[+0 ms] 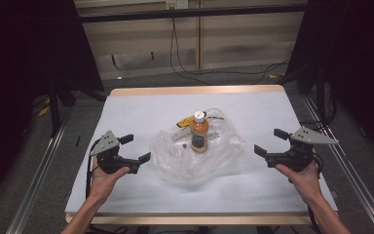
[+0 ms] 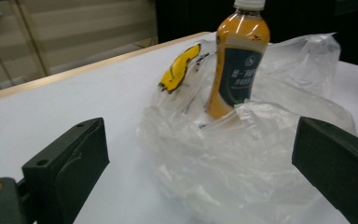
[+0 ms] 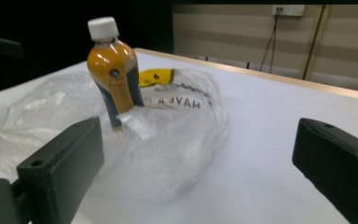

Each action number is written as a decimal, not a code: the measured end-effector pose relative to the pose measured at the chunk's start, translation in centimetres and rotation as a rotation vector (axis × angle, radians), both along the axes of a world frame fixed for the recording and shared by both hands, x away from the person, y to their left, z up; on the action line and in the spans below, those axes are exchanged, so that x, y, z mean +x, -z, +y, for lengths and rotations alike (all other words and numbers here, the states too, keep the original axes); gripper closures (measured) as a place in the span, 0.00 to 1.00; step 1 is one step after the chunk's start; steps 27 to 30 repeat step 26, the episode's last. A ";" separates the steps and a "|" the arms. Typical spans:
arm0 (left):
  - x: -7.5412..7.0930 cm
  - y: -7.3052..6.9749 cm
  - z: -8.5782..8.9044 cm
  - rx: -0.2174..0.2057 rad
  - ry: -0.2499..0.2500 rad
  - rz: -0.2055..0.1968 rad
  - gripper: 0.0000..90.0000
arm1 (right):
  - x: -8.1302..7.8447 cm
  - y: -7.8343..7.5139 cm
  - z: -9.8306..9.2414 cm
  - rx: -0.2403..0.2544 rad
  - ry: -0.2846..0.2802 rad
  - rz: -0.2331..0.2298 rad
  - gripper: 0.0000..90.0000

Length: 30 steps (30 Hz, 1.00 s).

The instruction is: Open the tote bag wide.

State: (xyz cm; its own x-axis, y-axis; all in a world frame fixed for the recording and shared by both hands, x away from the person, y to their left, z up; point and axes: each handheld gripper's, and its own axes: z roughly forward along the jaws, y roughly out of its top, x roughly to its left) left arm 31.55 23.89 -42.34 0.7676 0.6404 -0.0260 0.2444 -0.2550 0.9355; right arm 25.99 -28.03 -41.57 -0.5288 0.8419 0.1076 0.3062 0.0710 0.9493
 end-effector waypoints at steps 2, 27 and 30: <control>-0.7 0.2 0.3 -0.022 -0.012 -0.003 0.04 | -0.9 0.3 -0.1 -0.009 0.008 -0.007 0.02; -4.3 2.9 1.6 -0.032 -0.057 0.028 0.03 | -6.3 3.2 -2.7 -0.027 0.159 -0.008 0.06; -4.3 2.9 1.6 -0.032 -0.057 0.028 0.03 | -6.3 3.2 -2.7 -0.027 0.159 -0.008 0.06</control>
